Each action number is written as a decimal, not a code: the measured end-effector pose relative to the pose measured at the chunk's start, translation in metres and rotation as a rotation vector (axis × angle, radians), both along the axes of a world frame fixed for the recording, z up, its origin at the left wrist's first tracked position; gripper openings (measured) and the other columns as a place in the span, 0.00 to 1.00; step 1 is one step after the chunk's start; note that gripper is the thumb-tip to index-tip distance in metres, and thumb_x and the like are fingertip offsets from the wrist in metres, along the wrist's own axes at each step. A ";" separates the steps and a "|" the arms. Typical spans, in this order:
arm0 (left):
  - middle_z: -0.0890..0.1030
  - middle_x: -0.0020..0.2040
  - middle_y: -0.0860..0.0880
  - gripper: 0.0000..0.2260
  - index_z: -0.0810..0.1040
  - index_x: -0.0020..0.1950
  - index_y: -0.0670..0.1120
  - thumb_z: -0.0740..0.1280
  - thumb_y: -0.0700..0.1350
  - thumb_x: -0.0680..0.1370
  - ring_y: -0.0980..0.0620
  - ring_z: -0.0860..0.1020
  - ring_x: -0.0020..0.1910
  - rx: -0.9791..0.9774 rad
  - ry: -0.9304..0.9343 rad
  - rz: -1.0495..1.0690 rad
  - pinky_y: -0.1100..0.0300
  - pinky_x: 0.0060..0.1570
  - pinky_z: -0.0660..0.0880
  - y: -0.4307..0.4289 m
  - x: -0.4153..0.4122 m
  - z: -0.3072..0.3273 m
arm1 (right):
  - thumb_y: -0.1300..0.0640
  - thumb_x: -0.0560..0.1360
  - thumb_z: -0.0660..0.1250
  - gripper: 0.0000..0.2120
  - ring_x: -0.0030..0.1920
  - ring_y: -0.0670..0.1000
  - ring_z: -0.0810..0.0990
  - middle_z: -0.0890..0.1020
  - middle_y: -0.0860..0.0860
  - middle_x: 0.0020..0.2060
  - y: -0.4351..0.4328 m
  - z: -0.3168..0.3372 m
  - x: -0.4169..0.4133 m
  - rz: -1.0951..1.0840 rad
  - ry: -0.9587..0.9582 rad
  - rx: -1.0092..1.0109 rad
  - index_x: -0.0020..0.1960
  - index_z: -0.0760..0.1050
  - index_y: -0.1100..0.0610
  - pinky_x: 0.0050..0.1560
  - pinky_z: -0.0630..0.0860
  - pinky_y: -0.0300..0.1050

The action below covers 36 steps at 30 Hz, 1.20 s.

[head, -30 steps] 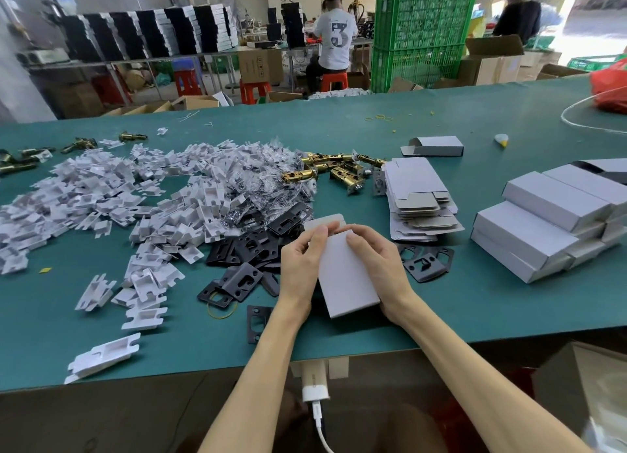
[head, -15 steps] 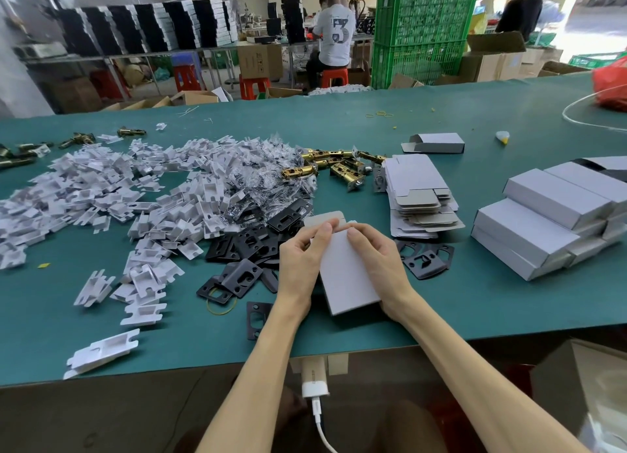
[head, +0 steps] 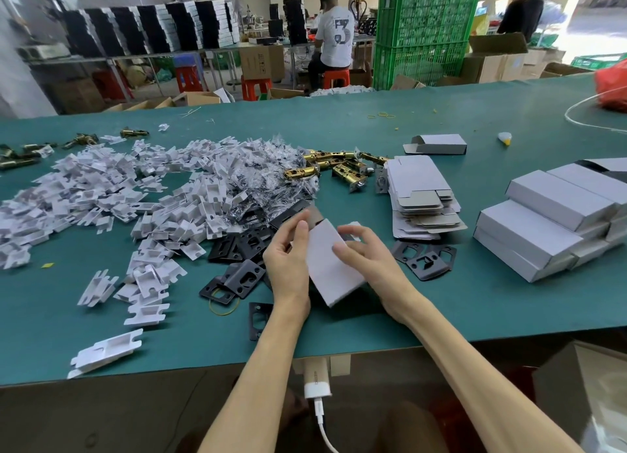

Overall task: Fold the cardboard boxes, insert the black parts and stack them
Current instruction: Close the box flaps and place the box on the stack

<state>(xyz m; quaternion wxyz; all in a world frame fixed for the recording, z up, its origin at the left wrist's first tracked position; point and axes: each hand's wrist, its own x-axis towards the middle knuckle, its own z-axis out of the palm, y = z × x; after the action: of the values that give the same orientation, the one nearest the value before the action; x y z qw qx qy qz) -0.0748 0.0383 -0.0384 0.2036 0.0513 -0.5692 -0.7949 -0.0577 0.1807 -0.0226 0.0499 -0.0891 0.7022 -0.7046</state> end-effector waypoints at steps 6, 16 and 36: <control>0.84 0.61 0.48 0.11 0.81 0.66 0.53 0.64 0.48 0.86 0.46 0.83 0.55 0.095 -0.044 0.120 0.46 0.52 0.80 -0.002 -0.002 0.000 | 0.51 0.73 0.75 0.26 0.55 0.56 0.83 0.85 0.53 0.54 -0.002 -0.003 0.000 0.037 0.088 0.080 0.69 0.74 0.47 0.61 0.77 0.53; 0.87 0.56 0.54 0.10 0.86 0.60 0.59 0.71 0.48 0.82 0.58 0.83 0.52 -0.113 0.105 -0.149 0.65 0.43 0.80 0.005 0.003 0.004 | 0.52 0.77 0.73 0.15 0.46 0.46 0.83 0.83 0.52 0.49 0.007 -0.008 -0.009 -0.375 -0.108 -0.501 0.58 0.74 0.57 0.46 0.81 0.43; 0.88 0.50 0.53 0.07 0.85 0.56 0.53 0.68 0.45 0.84 0.57 0.82 0.47 -0.125 -0.020 -0.167 0.62 0.46 0.78 0.004 0.005 0.005 | 0.50 0.75 0.75 0.16 0.49 0.49 0.81 0.81 0.52 0.51 0.008 -0.007 -0.006 -0.296 -0.033 -0.434 0.59 0.76 0.53 0.43 0.79 0.43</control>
<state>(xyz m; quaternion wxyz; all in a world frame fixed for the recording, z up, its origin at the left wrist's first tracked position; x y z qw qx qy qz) -0.0701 0.0426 -0.0336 0.1337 -0.0012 -0.6221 -0.7714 -0.0633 0.1884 -0.0293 -0.0625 0.0173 0.5389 -0.8399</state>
